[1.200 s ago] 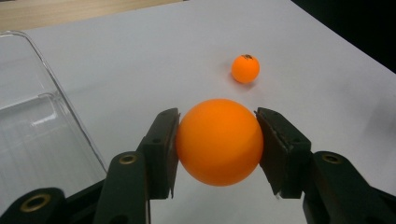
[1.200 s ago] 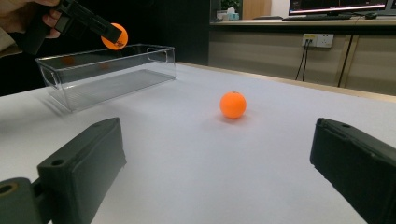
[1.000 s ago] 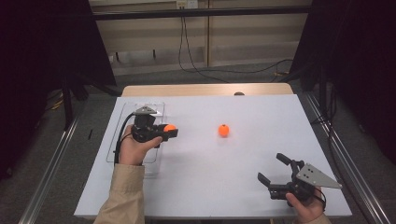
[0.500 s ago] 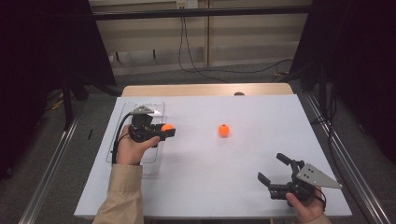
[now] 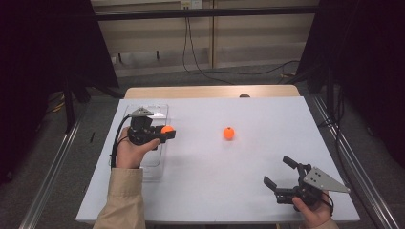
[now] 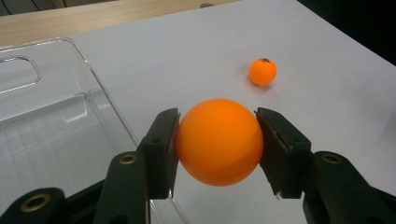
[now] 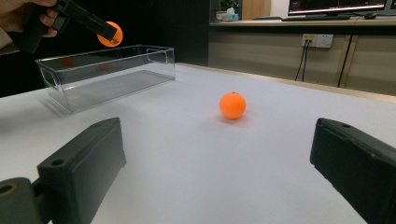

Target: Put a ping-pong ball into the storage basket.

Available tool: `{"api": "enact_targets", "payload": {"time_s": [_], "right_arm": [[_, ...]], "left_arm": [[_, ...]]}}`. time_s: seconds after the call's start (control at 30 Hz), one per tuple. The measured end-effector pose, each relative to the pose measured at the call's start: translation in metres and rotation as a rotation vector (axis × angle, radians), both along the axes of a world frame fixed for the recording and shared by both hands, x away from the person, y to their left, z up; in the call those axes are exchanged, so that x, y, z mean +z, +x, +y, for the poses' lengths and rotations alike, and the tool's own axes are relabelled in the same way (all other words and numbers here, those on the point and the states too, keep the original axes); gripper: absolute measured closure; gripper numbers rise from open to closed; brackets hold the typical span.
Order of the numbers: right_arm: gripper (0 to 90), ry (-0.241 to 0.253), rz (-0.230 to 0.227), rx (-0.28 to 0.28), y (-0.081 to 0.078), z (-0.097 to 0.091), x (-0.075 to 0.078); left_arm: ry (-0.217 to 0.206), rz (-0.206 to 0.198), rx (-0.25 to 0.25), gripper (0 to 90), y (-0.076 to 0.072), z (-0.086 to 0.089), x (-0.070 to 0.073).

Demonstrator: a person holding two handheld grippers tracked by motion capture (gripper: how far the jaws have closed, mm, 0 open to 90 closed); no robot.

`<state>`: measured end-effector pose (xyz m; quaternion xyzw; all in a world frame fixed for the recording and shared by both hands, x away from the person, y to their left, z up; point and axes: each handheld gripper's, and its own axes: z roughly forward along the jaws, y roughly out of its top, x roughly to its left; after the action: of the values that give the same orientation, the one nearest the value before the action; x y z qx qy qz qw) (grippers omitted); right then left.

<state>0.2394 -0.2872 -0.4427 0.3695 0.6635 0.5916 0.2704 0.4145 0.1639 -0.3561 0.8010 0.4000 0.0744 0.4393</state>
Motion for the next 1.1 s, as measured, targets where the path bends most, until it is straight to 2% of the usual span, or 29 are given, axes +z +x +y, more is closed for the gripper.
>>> {"api": "enact_targets", "payload": {"time_s": [0.3,0.43,0.5,0.67,1.1], "right_arm": [[2.3,0.002,0.002,-0.004,0.000,-0.001,0.000],[2.4,0.003,0.003,-0.004,0.000,-0.001,0.000],[2.4,0.003,0.002,-0.004,0.000,-0.001,0.000],[2.4,0.007,0.001,-0.004,0.000,-0.001,0.000],[2.4,0.010,0.002,-0.003,0.000,-0.001,0.000]], "left_arm": [[0.009,-0.002,0.008,51.0,0.000,0.003,0.000],[0.000,0.003,0.018,51.0,0.000,0.003,-0.001],[0.013,-0.001,0.013,51.0,0.001,0.005,-0.001],[0.004,-0.005,0.024,51.0,0.001,0.006,0.000],[0.018,-0.013,0.028,51.0,0.002,0.011,0.000]]}}
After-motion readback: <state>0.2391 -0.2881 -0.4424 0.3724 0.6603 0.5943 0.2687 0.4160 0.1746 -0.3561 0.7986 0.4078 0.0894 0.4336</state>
